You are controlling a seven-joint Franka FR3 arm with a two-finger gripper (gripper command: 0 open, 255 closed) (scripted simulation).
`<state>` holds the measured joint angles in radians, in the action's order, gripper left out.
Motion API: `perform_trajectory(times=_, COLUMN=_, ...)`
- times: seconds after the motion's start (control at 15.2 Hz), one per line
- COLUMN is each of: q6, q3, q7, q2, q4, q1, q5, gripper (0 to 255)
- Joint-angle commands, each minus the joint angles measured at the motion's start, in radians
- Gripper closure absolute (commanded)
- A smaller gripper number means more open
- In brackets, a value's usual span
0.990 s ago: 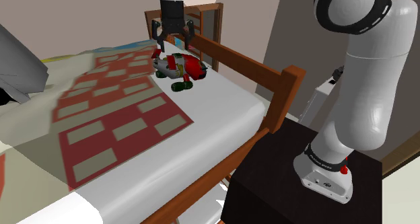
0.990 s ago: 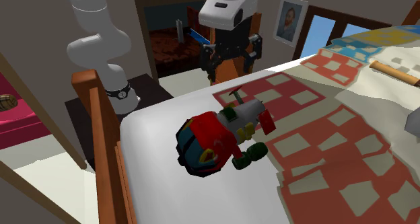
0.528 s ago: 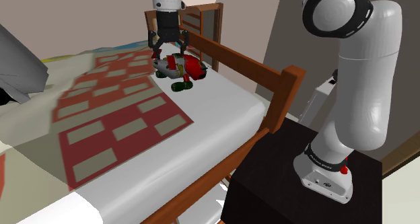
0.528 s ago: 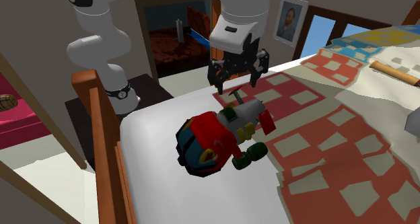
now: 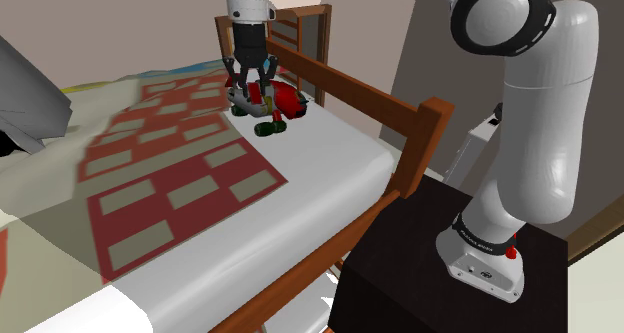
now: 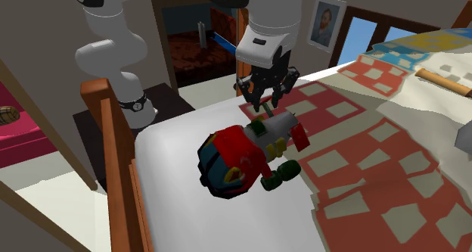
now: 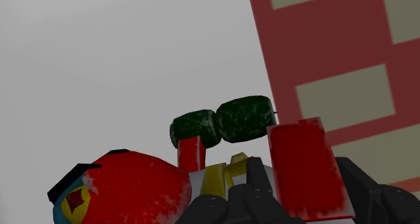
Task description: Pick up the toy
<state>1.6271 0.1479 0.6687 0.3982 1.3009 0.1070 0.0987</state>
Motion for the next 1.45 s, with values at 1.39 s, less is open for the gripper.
perform_trajectory(times=1.39, q6=-0.251, q3=0.002, q7=0.035, q2=0.084, q4=-0.337, q1=0.013, q5=-0.011, gripper=255)
